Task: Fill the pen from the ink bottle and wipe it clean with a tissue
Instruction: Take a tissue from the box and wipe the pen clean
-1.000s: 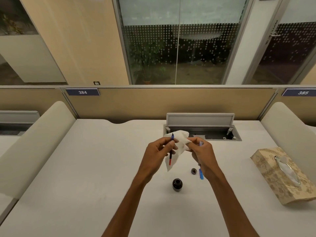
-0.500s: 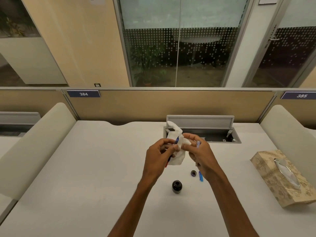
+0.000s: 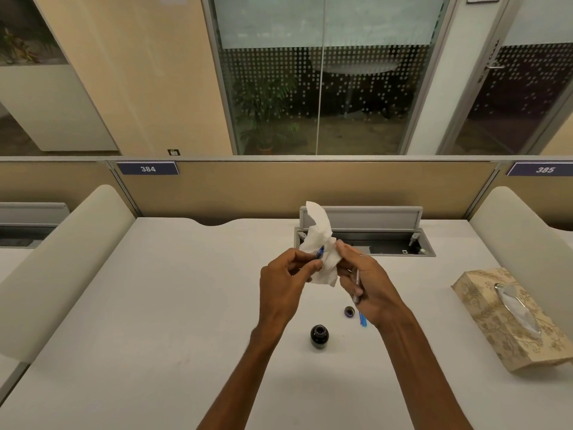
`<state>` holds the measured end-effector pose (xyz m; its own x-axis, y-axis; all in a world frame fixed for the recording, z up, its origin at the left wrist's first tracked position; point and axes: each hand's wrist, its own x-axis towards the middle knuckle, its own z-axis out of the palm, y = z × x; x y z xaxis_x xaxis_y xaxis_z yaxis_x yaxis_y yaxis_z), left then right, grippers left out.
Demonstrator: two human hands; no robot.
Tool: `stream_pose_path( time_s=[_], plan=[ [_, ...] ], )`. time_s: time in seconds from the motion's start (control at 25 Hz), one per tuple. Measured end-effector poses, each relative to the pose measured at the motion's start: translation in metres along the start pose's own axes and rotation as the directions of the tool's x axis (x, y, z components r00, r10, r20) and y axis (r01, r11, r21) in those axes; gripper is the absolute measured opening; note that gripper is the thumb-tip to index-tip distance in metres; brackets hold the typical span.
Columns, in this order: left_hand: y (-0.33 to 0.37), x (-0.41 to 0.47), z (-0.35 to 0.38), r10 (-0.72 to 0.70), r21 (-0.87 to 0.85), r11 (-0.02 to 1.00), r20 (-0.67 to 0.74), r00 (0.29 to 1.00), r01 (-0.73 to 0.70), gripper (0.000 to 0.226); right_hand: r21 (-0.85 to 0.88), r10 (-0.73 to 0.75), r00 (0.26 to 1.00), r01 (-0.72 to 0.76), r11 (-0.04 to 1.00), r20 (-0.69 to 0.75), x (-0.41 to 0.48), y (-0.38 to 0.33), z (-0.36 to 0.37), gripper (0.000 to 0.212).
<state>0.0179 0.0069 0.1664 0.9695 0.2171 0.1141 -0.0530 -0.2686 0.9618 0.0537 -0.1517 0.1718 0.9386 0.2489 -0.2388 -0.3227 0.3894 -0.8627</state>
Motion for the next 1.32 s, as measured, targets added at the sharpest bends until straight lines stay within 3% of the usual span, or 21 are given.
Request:
stream_pose_path(
  time_s=[0.24,0.32,0.48,0.64,0.8,1.04,1.32],
  plan=[
    [0.01,-0.001,0.002,0.051,0.079,0.996,0.007,0.999,-0.051,0.025,-0.126,-0.05,0.998,0.045,0.991,-0.043,-0.002,-0.008,0.001,0.048],
    [0.016,-0.002,0.002,0.072,0.116,0.991,0.011,0.997,-0.072,0.028,-0.104,-0.069,0.996,0.063,0.993,-0.053,-0.003,-0.01,0.003,0.046],
    [0.026,-0.001,0.001,0.07,0.105,0.992,0.04,0.997,-0.074,0.03,0.009,-0.112,0.992,0.113,0.994,-0.057,-0.002,-0.009,0.008,0.022],
    [0.029,0.002,0.0,0.055,0.128,0.99,0.079,0.995,-0.065,0.035,-0.014,-0.167,0.978,0.167,0.986,-0.124,0.003,-0.006,0.008,0.031],
    [0.029,0.002,-0.002,-0.044,0.016,0.999,0.147,0.988,0.042,0.033,-0.107,-0.231,0.954,0.214,0.971,-0.192,0.006,-0.004,0.007,0.03],
    [0.03,-0.004,0.012,0.101,0.291,0.953,-0.052,0.994,-0.081,0.026,-0.155,-0.244,0.919,0.204,0.967,-0.311,0.006,0.006,0.016,0.013],
    [0.021,-0.009,0.009,0.13,0.372,0.922,-0.041,0.991,-0.106,0.022,-0.022,-0.201,0.903,0.208,0.978,-0.38,0.005,-0.004,0.009,0.013]
  ],
)
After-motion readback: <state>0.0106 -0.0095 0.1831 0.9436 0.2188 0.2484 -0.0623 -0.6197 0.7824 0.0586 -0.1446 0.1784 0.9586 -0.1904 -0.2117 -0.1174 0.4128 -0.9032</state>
